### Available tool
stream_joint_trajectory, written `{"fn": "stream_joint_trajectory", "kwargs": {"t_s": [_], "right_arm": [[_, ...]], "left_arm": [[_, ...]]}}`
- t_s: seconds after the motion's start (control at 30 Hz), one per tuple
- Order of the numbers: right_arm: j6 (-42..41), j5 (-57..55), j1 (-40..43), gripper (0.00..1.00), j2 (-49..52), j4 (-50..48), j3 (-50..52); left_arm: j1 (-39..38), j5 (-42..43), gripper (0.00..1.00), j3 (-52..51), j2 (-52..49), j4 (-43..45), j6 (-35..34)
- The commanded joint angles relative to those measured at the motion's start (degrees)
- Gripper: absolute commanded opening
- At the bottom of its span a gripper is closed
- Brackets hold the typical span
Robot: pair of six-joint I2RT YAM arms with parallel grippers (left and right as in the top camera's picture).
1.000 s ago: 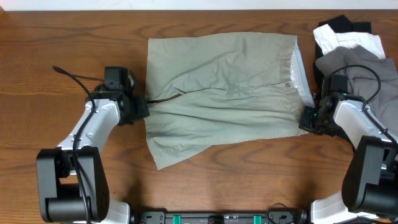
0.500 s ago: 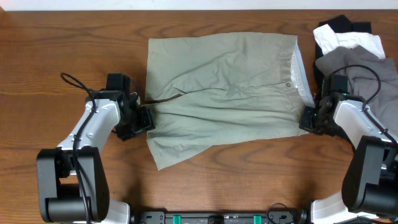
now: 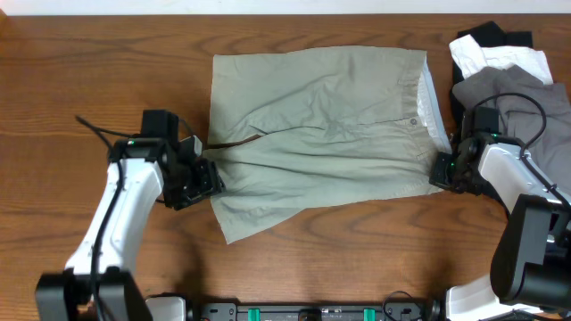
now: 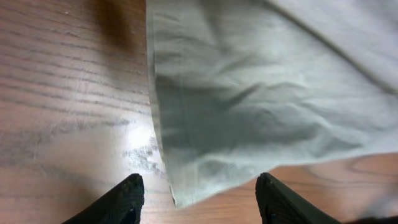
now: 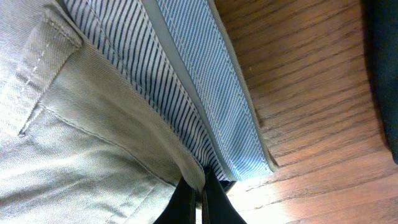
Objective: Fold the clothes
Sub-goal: 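Move the left gripper down to the lower-left leg hem and grasp it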
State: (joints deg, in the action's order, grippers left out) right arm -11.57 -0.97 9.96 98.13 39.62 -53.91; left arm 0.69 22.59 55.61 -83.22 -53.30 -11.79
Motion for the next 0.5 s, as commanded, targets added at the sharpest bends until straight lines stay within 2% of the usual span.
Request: {"fn": "stream_joint_trajectory", "kwargs": {"t_s": [0.0,0.23,0.47], "right_arm": [[-1.03,-2.01,0.48,0.02,0.46,-0.2,0.42],[-1.03,-2.01,0.48,0.02,0.46,-0.2,0.42],[-1.03,-2.01,0.48,0.02,0.46,-0.2,0.42]], "left_arm": [[0.09,0.44,0.6,-2.82,1.97,-0.55,-0.17],[0.09,0.33,0.6,-11.47,1.99,0.59,-4.92],[0.09,0.61,0.64,-14.99,1.99,2.67,-4.42]]}}
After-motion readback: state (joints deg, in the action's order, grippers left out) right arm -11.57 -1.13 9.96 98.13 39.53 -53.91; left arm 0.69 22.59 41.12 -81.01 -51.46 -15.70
